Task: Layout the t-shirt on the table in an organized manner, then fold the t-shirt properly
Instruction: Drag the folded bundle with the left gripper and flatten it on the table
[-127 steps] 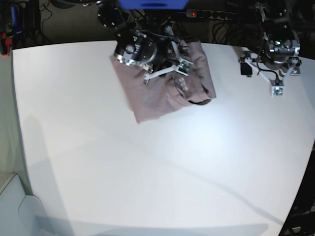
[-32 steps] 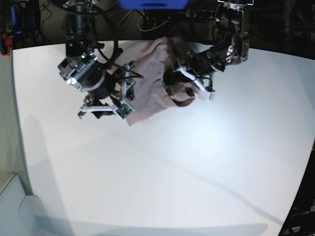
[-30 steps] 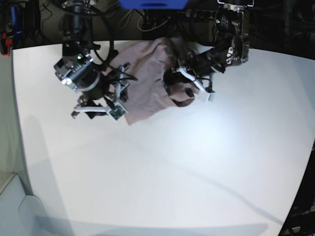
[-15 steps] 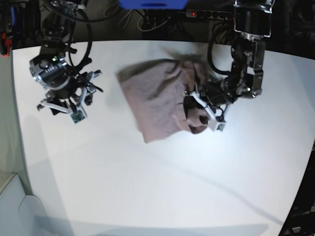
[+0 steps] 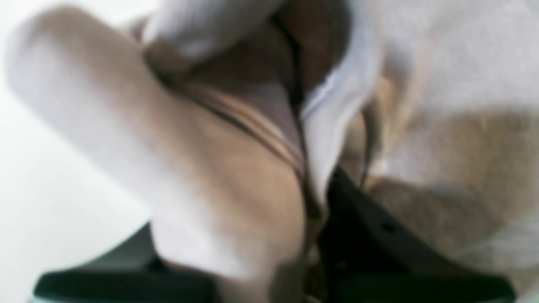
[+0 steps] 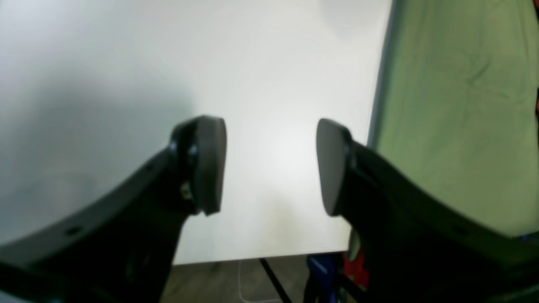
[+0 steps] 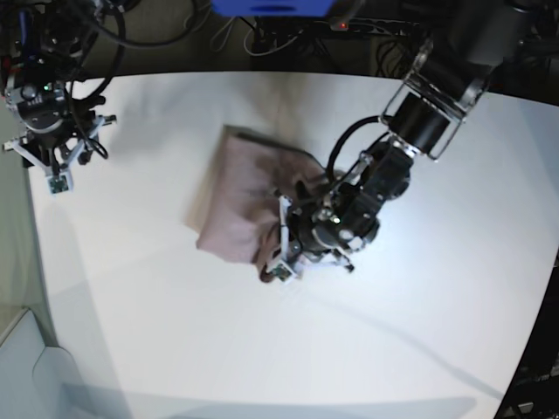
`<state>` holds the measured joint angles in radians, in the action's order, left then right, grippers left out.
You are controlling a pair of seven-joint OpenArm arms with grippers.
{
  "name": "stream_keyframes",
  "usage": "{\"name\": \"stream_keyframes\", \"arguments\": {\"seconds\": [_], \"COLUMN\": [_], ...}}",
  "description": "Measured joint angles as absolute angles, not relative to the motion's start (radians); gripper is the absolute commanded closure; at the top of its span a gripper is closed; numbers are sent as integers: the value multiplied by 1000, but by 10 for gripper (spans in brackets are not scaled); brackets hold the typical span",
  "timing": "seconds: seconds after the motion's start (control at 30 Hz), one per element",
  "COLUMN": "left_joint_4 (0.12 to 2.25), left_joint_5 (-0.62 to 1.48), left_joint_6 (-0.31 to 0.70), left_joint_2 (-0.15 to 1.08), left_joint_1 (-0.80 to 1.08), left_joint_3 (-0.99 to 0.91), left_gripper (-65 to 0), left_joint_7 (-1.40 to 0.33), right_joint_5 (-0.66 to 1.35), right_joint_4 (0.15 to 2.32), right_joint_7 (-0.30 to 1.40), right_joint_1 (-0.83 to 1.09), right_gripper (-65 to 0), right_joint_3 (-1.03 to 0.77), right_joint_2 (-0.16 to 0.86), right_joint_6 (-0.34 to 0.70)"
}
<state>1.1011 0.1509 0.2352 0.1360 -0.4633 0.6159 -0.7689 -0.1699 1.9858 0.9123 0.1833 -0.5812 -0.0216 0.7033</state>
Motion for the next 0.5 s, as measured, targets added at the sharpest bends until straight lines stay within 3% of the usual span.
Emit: {"name": "stream_keyframes", "arguments": {"seconds": [0.27, 0.5], "left_joint_4": [896, 810], "left_joint_5": [-48, -140], "left_joint_6": [228, 221], "left_joint_2": [49, -15], "left_joint_1": [-622, -646], "left_joint_3": [989, 1104], "left_gripper": [-1, -1], "left_joint_7": [-530, -327], "right_joint_5": [-171, -171], "right_joint_4": [1986, 1986], "right_joint_7": [915, 918], "right_joint_1": [211, 250], "right_gripper": [-348, -348], "right_joint_3": [-649, -677], "right_joint_2": [-27, -31], "right_joint_6": [703, 703]}}
